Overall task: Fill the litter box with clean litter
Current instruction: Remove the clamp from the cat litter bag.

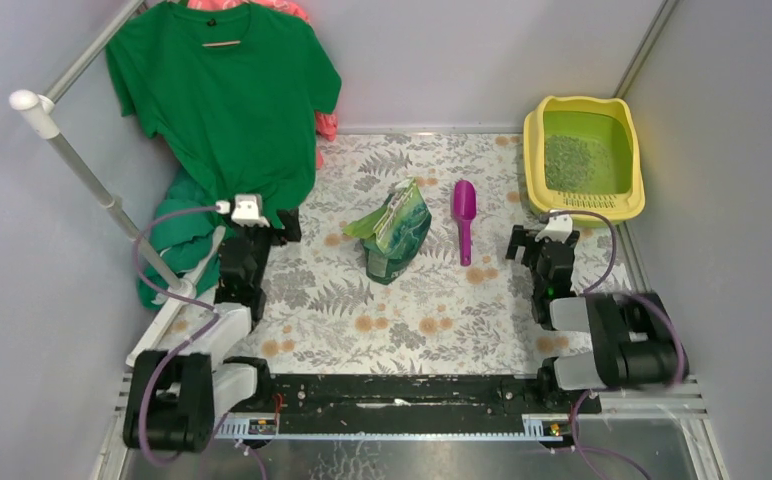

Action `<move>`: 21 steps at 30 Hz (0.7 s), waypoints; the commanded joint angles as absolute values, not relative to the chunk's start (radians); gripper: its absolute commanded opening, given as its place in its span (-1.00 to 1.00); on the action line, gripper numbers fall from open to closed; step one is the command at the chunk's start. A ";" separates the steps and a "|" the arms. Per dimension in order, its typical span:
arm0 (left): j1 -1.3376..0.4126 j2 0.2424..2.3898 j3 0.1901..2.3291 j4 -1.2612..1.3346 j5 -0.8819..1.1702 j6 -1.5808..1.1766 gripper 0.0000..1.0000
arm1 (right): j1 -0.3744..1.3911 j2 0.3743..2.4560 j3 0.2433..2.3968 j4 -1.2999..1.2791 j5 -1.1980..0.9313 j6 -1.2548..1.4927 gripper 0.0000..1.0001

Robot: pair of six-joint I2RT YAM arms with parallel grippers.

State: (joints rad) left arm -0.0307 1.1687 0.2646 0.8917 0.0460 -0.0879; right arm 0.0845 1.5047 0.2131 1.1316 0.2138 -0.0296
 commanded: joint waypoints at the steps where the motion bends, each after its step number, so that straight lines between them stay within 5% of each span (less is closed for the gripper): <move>1: -0.107 0.973 0.381 0.597 0.058 -0.196 0.97 | 0.099 1.097 0.346 0.676 0.201 0.079 0.99; 9: -0.304 0.814 0.755 -0.025 -0.051 -0.501 0.97 | 0.099 0.873 0.967 -0.156 -0.178 0.325 1.00; 16: -0.488 0.815 1.012 -0.181 -0.050 -0.512 0.98 | 0.103 0.914 0.948 -0.141 -0.513 0.569 1.00; 21: -0.750 1.034 1.345 -0.529 -0.502 -0.384 0.97 | 0.180 1.086 1.065 -0.290 -0.442 0.521 1.00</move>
